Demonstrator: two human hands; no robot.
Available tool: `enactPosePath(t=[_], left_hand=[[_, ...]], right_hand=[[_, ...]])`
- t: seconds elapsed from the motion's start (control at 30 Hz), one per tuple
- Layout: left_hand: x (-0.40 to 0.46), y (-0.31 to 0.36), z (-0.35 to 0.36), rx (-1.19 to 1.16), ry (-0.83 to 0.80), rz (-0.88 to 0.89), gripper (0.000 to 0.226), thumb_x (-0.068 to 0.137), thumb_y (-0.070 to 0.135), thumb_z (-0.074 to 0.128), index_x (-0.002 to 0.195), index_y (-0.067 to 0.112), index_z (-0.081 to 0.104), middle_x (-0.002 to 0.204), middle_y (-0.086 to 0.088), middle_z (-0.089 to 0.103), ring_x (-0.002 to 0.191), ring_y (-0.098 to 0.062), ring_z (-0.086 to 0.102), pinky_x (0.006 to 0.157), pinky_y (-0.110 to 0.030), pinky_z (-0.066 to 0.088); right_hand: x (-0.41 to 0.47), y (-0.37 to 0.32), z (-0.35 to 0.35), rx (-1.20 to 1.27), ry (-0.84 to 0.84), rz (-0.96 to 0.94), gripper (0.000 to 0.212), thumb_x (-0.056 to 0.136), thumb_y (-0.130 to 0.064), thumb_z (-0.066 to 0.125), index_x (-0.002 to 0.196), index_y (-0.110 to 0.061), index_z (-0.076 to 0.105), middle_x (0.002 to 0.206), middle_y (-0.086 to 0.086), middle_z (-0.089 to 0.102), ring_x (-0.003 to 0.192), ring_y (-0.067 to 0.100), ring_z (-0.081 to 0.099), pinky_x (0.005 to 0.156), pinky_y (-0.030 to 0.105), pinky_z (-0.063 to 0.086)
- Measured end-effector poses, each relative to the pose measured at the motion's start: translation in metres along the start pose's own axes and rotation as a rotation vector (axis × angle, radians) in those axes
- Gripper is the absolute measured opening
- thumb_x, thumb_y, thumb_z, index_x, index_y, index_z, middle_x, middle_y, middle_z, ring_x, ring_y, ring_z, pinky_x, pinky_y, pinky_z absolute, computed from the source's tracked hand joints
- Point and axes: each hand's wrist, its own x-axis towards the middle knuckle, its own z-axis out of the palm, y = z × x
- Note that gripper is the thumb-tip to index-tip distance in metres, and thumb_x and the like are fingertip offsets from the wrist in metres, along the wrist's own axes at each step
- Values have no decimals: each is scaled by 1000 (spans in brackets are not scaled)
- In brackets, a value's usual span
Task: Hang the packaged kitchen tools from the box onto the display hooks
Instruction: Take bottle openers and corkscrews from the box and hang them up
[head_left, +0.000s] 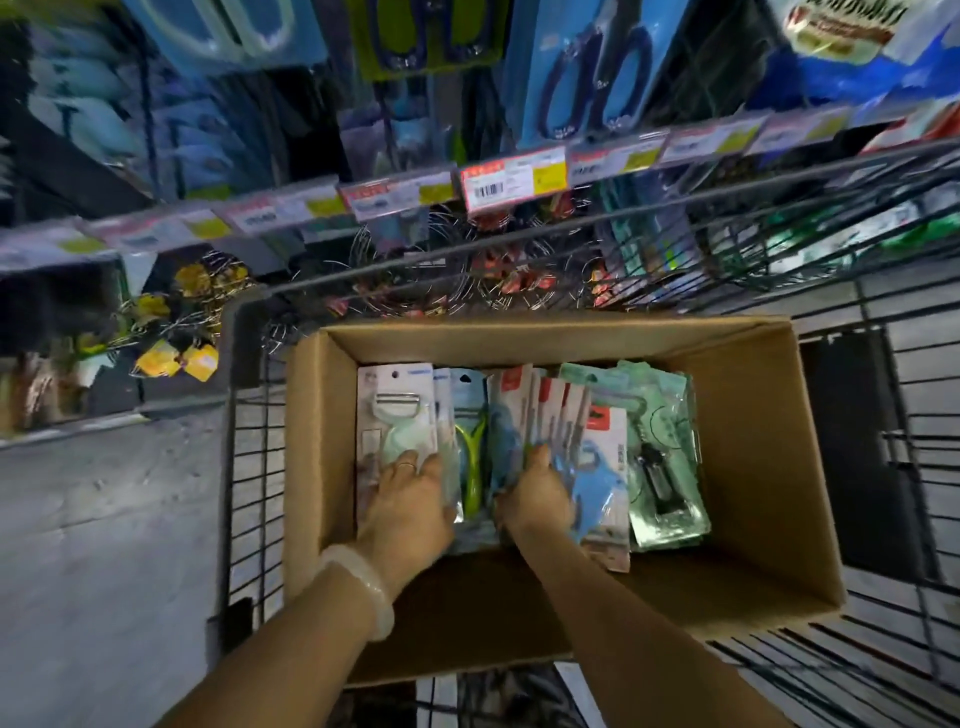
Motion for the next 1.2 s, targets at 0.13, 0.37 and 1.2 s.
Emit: enactPosePath(t=[0.13, 0.37, 1.2], left_hand=[[0, 1, -4, -76, -7, 4, 66, 92, 29, 57, 147, 16, 24, 149, -9, 30, 138, -26, 29, 114, -36, 25], [-14, 10, -14, -172, -37, 3, 57, 94, 32, 54, 144, 16, 30, 140, -10, 43, 128, -26, 43, 105, -36, 37], [-57, 55, -53, -1438, 388, -254, 27, 101, 21, 41, 82, 13, 58, 85, -15, 65, 82, -30, 64, 72, -39, 54]], right_hand=[[3, 3, 3, 107, 42, 2, 48, 88, -9, 56, 130, -14, 31, 109, 10, 61, 97, 30, 61, 68, 35, 44], [-22, 26, -24, 476, -20, 3, 46, 86, -1, 57, 125, -19, 42, 109, 8, 65, 100, 29, 63, 85, 43, 53], [-98, 5, -88, 1014, -64, -302, 38, 87, -4, 63, 118, -20, 48, 107, -1, 65, 89, 6, 66, 64, 20, 57]])
